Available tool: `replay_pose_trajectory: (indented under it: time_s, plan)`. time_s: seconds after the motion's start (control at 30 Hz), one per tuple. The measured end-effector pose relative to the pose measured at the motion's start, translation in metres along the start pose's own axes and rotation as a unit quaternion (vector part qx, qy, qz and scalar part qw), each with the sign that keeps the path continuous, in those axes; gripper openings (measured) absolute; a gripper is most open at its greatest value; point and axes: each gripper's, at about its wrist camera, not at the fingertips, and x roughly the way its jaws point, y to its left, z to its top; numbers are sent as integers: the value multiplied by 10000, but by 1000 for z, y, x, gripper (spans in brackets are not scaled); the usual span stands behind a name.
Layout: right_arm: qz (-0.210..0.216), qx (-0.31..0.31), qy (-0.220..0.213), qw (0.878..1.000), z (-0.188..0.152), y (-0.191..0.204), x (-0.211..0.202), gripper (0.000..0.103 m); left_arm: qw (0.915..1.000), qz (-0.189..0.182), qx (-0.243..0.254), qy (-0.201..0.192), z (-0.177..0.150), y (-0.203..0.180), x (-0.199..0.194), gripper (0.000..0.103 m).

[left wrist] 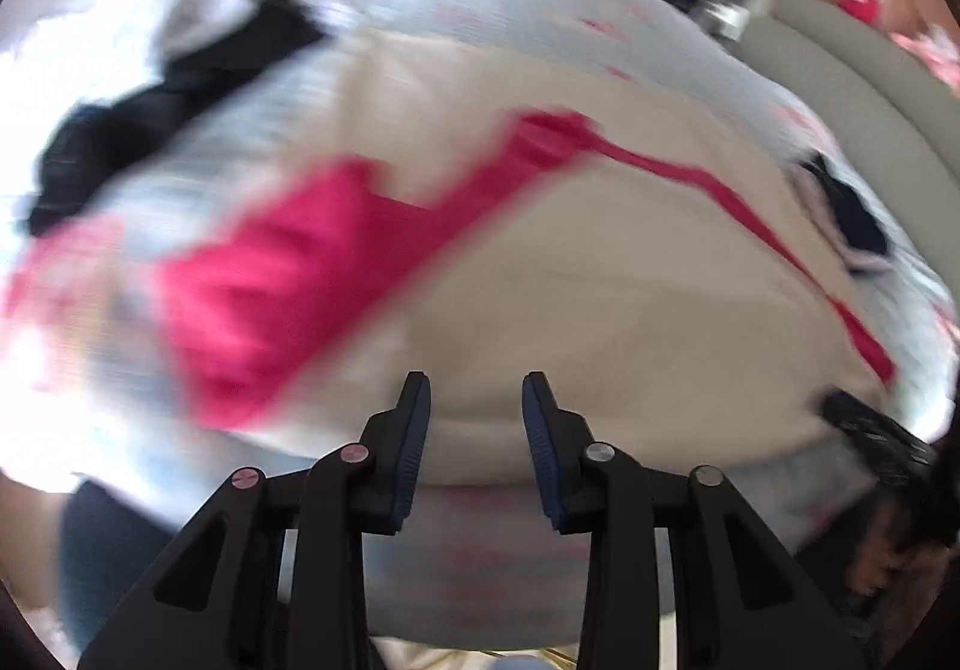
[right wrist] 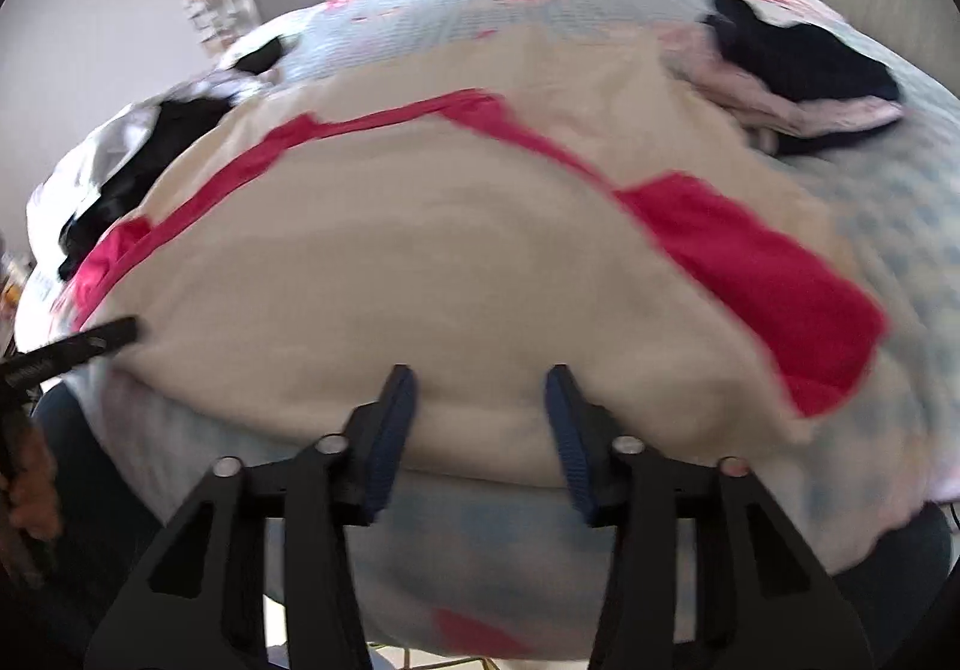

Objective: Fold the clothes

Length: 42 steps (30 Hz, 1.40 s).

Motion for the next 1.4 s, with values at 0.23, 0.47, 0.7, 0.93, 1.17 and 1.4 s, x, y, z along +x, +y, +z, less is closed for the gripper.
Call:
replay_pose_trajectory:
  time_s: [0.23,0.47,0.7,0.93,1.17,1.4]
  plan:
    - [-362,540,-321,9974,6,-37,-37,30,9967,234,-779,-59,-1,35,-28,19]
    - [-619,861,-407,9935,8,-65,-57,43,9993,282,-242,23,-9,11,-14,26]
    - [-807,1040,-337,9907,6,-88,-66,43,9990,198,-412,20,-10,16,-22,27]
    - [-745,399,41,9964,10,-64,-40,46,9995,112,215,191,-14,-18,1,28]
    - [-799,771,356,9932,-6,-97,-33,52,9988,199,131,423,-6,-9,15,24]
    - [-702,683,0,9952,6,-85,-55,52,9988,209,-423,147,-14,21,-11,25]
